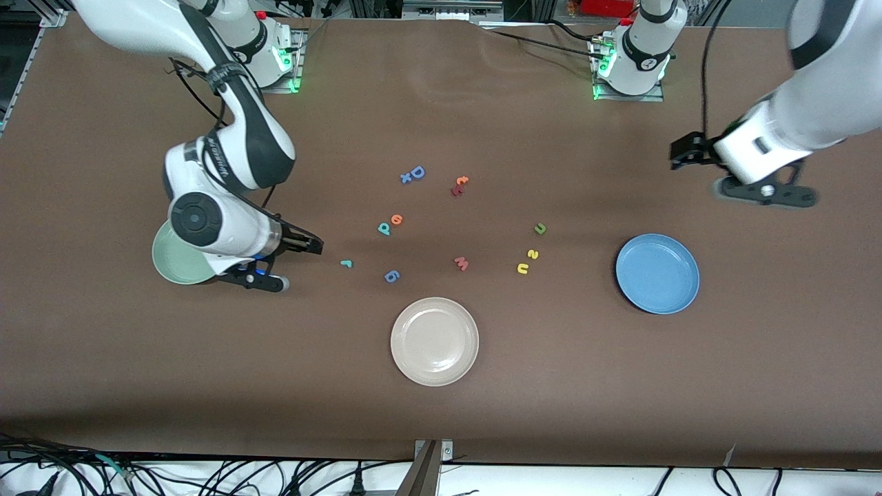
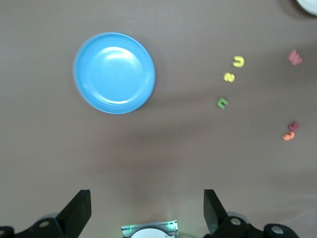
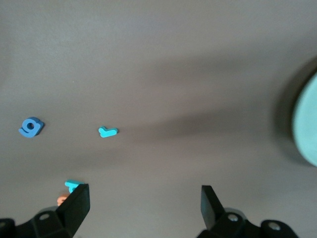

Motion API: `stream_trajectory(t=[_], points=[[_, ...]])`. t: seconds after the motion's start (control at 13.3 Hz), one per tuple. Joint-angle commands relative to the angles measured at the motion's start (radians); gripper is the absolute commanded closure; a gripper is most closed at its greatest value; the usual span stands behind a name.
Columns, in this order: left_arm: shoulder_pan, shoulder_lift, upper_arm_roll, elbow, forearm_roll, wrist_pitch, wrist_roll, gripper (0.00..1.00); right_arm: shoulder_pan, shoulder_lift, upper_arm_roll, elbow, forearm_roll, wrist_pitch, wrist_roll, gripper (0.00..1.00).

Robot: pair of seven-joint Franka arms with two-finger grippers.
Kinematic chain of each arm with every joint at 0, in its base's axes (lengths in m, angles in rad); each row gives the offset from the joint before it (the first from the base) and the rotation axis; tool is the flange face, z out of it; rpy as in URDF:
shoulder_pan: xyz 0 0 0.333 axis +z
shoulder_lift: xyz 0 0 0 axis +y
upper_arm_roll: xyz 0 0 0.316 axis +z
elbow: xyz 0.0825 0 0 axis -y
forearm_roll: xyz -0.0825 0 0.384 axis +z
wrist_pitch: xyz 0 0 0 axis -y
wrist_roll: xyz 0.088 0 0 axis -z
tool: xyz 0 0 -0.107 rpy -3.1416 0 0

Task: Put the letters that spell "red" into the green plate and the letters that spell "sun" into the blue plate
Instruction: 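Reach the right gripper to teal letter while the left gripper reaches yellow letter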

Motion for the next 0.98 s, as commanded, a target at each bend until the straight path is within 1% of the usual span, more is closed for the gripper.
stream_trajectory(t=[0.0, 0.23, 0.38, 0.45, 0.53, 0.75, 0.83, 0.91], points=[[-0.061, 0.109, -0.004, 0.019, -0.022, 0.019, 0.007, 0.00, 0.029, 0.040, -0.002, -0.045, 0.000, 0.094, 0.056, 0.01], [-0.116, 0.219, -0.007, 0.019, -0.025, 0.160, 0.005, 0.00, 0.067, 0.092, -0.005, -0.090, 0.000, 0.252, 0.159, 0.01], [-0.127, 0.331, -0.007, 0.017, -0.028, 0.307, 0.004, 0.00, 0.088, 0.120, -0.008, -0.090, -0.015, 0.294, 0.205, 0.01], [-0.129, 0.359, -0.007, 0.010, -0.061, 0.357, 0.004, 0.00, 0.093, 0.133, -0.009, -0.090, -0.038, 0.314, 0.219, 0.01], [-0.129, 0.384, -0.008, -0.001, -0.110, 0.404, 0.004, 0.00, 0.093, 0.149, -0.012, -0.090, -0.074, 0.335, 0.233, 0.01], [-0.176, 0.442, -0.007, -0.050, -0.121, 0.544, 0.001, 0.00, 0.095, 0.187, -0.017, -0.090, -0.136, 0.394, 0.276, 0.01], [-0.208, 0.442, -0.007, -0.093, -0.120, 0.600, -0.020, 0.00, 0.095, 0.193, -0.017, -0.090, -0.157, 0.395, 0.285, 0.01], [-0.218, 0.442, -0.007, -0.140, -0.118, 0.671, -0.045, 0.00, 0.095, 0.193, -0.018, -0.090, -0.167, 0.395, 0.297, 0.01]])
